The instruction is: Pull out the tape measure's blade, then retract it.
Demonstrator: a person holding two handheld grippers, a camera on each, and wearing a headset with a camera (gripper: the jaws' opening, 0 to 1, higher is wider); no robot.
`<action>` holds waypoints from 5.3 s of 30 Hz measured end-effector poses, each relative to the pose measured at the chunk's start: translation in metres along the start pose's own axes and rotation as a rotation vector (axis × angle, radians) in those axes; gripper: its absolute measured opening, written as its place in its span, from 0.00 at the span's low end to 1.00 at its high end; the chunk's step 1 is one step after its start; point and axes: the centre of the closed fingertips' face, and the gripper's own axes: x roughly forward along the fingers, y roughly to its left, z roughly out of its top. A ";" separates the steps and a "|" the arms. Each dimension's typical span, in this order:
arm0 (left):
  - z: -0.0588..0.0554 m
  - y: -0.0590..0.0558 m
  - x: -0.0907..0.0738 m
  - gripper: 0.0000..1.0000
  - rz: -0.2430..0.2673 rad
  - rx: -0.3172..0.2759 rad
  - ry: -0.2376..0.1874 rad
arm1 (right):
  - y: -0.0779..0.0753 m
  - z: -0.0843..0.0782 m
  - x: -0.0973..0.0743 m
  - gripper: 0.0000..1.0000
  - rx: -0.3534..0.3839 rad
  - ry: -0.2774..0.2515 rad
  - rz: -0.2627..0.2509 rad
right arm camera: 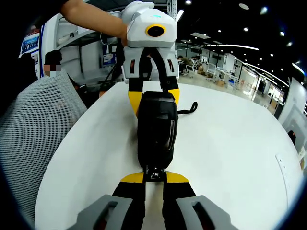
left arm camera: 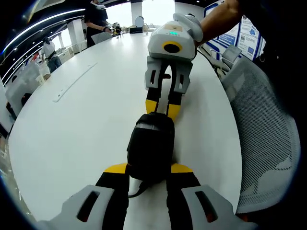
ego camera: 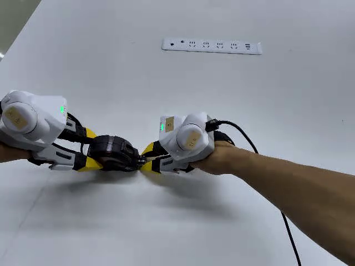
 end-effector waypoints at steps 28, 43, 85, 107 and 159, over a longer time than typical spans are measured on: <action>0.002 -0.002 0.000 0.24 -0.008 -0.004 -0.009 | 0.002 -0.014 -0.016 0.10 -0.005 0.001 -0.007; 0.003 -0.003 0.001 0.24 -0.011 -0.011 -0.007 | 0.001 -0.025 -0.030 0.10 0.008 -0.003 -0.007; 0.008 -0.001 0.004 0.24 -0.019 -0.012 0.000 | 0.001 -0.065 -0.079 0.10 0.011 0.040 -0.022; 0.010 -0.004 0.003 0.24 -0.023 -0.008 0.009 | 0.005 -0.084 -0.106 0.10 0.028 0.070 -0.039; 0.010 -0.006 0.006 0.24 -0.038 -0.009 0.031 | 0.011 -0.137 -0.165 0.10 0.066 0.174 -0.097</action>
